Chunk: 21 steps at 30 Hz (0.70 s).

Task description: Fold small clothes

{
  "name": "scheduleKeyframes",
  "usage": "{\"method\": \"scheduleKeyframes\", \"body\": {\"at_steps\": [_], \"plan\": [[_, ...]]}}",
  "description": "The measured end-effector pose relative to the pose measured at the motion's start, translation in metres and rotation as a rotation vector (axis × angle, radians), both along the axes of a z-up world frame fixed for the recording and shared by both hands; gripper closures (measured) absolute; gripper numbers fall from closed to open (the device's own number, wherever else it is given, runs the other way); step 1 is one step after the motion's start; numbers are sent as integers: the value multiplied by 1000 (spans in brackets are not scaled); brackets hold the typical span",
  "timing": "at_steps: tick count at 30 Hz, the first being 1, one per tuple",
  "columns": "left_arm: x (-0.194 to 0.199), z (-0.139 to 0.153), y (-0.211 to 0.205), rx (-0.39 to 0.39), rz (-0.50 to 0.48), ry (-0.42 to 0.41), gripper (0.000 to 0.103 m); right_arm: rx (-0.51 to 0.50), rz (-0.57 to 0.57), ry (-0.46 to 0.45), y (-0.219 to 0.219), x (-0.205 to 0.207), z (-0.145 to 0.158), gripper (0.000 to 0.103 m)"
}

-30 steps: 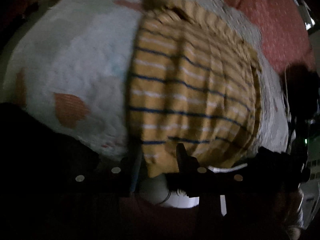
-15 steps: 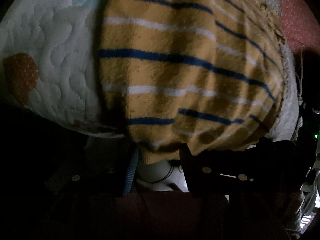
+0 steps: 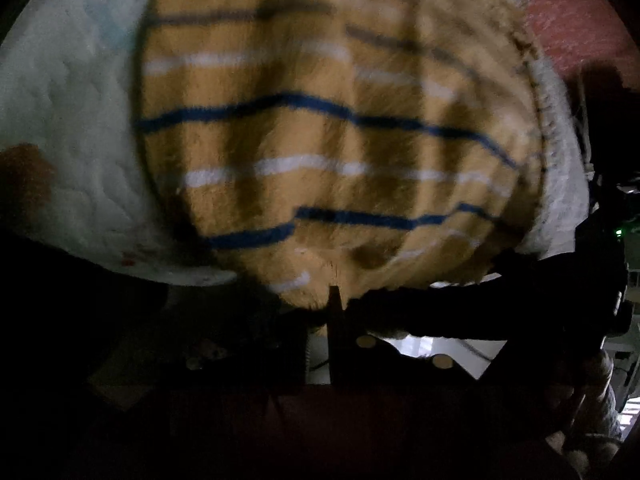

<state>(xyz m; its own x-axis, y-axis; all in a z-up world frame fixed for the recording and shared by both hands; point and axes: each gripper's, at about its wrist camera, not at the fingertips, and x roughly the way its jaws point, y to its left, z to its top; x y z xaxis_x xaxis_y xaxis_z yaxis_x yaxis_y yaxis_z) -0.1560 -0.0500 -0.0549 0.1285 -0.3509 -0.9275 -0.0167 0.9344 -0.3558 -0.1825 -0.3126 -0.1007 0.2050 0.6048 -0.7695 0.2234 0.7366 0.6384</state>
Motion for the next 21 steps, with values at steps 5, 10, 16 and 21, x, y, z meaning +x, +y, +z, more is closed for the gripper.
{"method": "scheduleKeyframes", "body": {"at_steps": [5,10,16,21], "plan": [[-14,41,14,-109,53,-87,97,-21,55,-158,3,-2,53,98],[6,85,23,-194,77,-184,97,3,14,-332,-20,23,115,98],[71,145,39,-222,72,-304,97,-59,-27,-489,-27,102,176,98],[168,164,37,-143,94,-331,97,-181,-44,-521,-21,193,199,98]]}}
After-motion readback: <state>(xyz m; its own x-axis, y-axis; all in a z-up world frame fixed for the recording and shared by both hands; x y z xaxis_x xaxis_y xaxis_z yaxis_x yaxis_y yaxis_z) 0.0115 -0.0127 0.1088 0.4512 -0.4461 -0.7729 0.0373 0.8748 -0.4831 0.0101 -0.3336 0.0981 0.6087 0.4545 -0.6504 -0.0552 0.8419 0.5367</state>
